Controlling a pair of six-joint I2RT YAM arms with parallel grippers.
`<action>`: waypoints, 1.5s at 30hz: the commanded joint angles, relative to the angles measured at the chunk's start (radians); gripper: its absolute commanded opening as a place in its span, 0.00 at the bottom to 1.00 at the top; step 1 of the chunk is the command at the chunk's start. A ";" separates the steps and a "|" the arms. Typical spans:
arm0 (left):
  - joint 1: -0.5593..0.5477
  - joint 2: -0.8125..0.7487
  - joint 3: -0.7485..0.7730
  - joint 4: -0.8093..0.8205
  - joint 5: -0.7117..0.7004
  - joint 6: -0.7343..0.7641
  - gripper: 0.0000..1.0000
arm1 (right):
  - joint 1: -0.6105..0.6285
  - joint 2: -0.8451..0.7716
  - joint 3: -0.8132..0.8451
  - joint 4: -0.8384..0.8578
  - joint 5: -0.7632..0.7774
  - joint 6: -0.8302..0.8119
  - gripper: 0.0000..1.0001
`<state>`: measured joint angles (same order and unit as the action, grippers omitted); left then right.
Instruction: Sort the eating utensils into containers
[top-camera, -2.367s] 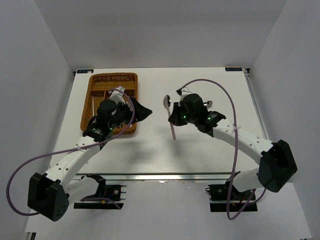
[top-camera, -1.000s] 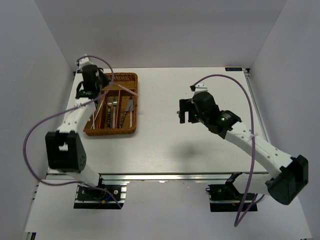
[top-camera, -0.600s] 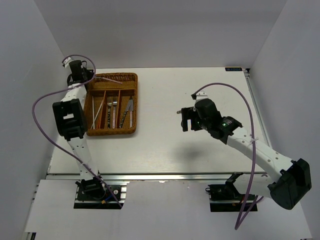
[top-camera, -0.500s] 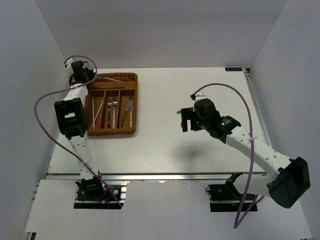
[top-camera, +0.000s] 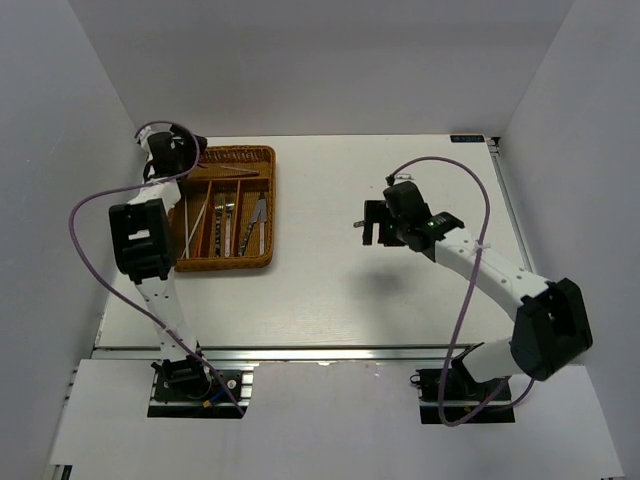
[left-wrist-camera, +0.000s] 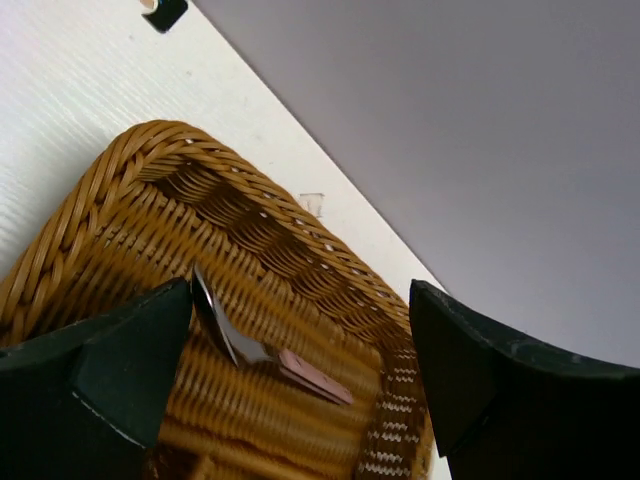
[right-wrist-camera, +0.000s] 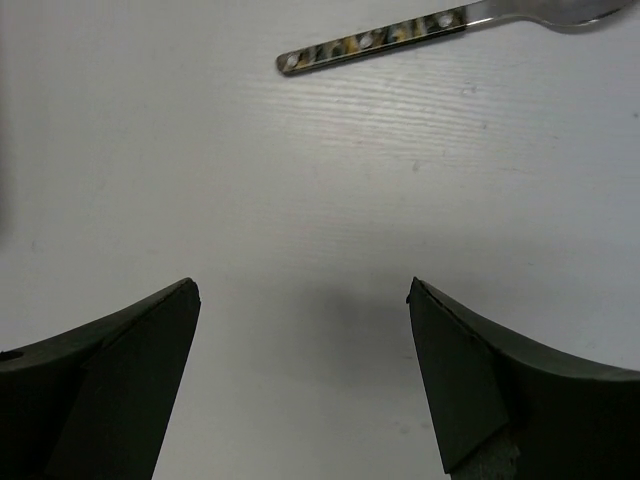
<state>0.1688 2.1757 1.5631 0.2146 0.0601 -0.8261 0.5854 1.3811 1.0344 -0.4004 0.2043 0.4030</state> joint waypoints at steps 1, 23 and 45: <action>0.001 -0.216 0.049 -0.126 -0.046 0.051 0.98 | -0.028 0.115 0.137 -0.056 0.176 0.184 0.89; -0.002 -0.950 -0.313 -0.586 -0.062 0.355 0.98 | -0.180 0.831 0.785 -0.492 0.228 0.763 0.61; -0.015 -1.074 -0.517 -0.526 0.107 0.340 0.98 | -0.193 0.729 0.495 -0.234 0.124 0.699 0.00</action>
<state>0.1661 1.1473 1.0649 -0.3443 0.0986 -0.4664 0.3878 2.1456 1.6348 -0.7444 0.3889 1.1625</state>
